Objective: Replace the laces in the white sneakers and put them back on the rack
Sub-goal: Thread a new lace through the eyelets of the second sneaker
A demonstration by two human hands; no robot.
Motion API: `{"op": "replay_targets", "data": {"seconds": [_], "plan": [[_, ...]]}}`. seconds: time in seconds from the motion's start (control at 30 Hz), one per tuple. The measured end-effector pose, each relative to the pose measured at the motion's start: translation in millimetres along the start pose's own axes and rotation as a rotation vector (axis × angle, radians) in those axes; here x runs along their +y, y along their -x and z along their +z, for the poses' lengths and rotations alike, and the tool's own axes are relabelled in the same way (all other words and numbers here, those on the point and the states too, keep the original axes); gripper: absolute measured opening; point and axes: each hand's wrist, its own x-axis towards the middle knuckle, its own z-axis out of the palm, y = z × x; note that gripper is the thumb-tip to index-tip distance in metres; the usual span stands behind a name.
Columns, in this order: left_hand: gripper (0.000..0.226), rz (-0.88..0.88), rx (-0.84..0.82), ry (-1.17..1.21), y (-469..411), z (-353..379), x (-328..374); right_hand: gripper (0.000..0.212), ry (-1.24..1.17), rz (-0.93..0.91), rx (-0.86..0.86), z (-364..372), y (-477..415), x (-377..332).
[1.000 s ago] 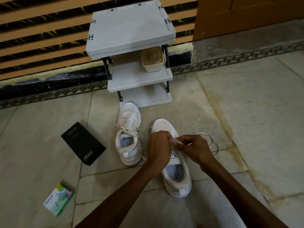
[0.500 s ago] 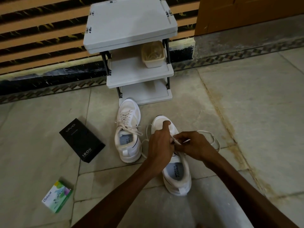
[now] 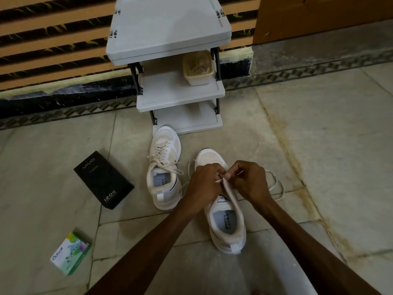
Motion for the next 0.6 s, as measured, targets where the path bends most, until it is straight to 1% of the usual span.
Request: {"op": "replay_targets", "data": {"seconds": [0.07,0.1,0.13,0.2,0.23,0.27,0.3,0.33,0.37,0.43,0.47,0.5,0.53,0.57,0.6], "plan": [[0.037,0.038,-0.001,0.005,1.1,1.0,-3.6,0.024,-0.008,-0.042,0.127,-9.6,-4.2,-11.8],[0.039,0.049,-0.003,0.013,1.4,0.7,-5.5,0.021,-0.093,-0.059,0.201,-18.1,-7.9,-21.9],[0.038,0.052,-0.006,0.026,0.9,0.1,-6.9,0.016,-0.246,-0.070,0.273,-29.8,-11.6,-35.1],[0.034,0.053,-0.017,0.059,-0.6,-1.0,-7.6,0.010,-0.671,-0.091,0.364,-62.5,-17.7,-68.8],[0.033,0.055,-0.021,0.072,-0.6,-1.0,-6.7,0.012,-0.858,-0.105,0.357,-79.0,-20.6,-83.9],[0.032,0.056,-0.026,0.077,-0.4,-0.7,-5.6,0.015,-0.977,-0.103,0.311,-90.4,-22.7,-93.8],[0.032,0.056,-0.030,0.073,-0.1,-0.3,-4.3,0.019,-0.998,-0.083,0.235,-96.8,-23.7,-98.8],[0.034,0.058,-0.032,0.063,0.7,-0.3,-3.1,0.022,-0.904,-0.038,0.148,-96.3,-24.1,-97.4],[0.035,0.063,-0.035,0.051,1.2,0.0,-3.3,0.024,-0.711,0.030,0.058,-88.4,-24.4,-88.9],[0.036,0.089,-0.042,0.040,1.3,0.0,-3.2,0.016,-0.095,0.119,-0.121,-61.8,-21.4,-58.2],[0.036,0.099,-0.045,0.037,1.3,-0.3,-3.2,0.011,0.188,0.107,-0.227,-48.8,-17.4,-40.1],[0.034,0.103,-0.042,0.037,1.7,-0.8,-3.2,0.013,0.389,0.064,-0.322,-37.4,-12.9,-23.7],[0.032,0.102,-0.041,0.040,1.9,-1.0,-3.6,0.018,0.478,0.022,-0.389,-28.2,-8.2,-11.2],[0.030,0.102,-0.042,0.047,2.1,-1.3,-4.3,0.021,0.488,-0.013,-0.415,-21.6,-4.7,-4.6],[0.029,0.105,-0.045,0.054,2.4,-1.3,-4.2,0.026,0.484,-0.052,-0.405,-18.1,-3.5,0.6]]}}
